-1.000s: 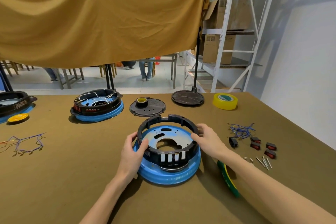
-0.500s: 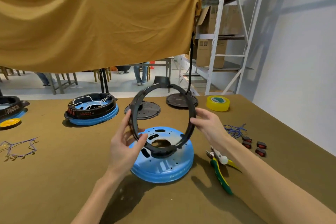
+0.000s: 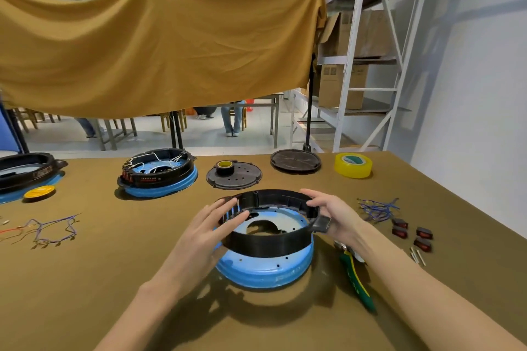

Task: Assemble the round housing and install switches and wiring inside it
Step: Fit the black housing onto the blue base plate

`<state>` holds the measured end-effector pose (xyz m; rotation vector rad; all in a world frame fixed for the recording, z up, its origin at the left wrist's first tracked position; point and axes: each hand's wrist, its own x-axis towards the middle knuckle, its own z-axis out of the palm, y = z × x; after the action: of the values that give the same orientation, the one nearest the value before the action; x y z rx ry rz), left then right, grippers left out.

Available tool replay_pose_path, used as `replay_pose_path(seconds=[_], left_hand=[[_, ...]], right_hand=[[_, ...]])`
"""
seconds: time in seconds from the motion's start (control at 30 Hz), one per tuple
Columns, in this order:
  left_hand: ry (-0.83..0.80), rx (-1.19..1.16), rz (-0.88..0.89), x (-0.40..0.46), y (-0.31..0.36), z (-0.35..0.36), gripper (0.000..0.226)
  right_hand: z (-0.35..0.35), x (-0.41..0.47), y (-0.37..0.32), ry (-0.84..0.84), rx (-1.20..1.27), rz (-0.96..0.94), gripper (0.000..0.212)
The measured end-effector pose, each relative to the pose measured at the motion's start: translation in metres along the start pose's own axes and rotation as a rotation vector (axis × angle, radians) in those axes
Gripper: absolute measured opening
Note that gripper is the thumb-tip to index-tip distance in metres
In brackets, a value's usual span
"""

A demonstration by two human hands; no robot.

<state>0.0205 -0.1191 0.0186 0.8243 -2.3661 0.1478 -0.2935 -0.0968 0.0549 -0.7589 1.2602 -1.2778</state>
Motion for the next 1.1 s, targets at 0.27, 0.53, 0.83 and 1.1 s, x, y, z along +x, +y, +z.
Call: replay_pose_path(seconds=[0.27, 0.53, 0.83, 1.1], left_hand=[[0.004, -0.466, -0.443, -0.019, -0.014, 0.015, 0.102], [-0.058, -0.566, -0.412, -0.019, -0.015, 0.019, 0.105], [0.003, -0.846, -0.908, 0.01, -0.032, 0.019, 0.055], [-0.014, -1.034, -1.016, 0.031, -0.028, 0.023, 0.026]], right_hand=[[0.009, 0.02, 0.013, -0.015, -0.245, -0.057, 0.058], [0.008, 0.034, 0.008, 0.18, -0.387, -0.125, 0.036], [-0.006, 0.035, 0.01, 0.25, -0.994, -0.177, 0.007], [-0.01, 0.033, 0.007, 0.267, -0.82, -0.173, 0.02]])
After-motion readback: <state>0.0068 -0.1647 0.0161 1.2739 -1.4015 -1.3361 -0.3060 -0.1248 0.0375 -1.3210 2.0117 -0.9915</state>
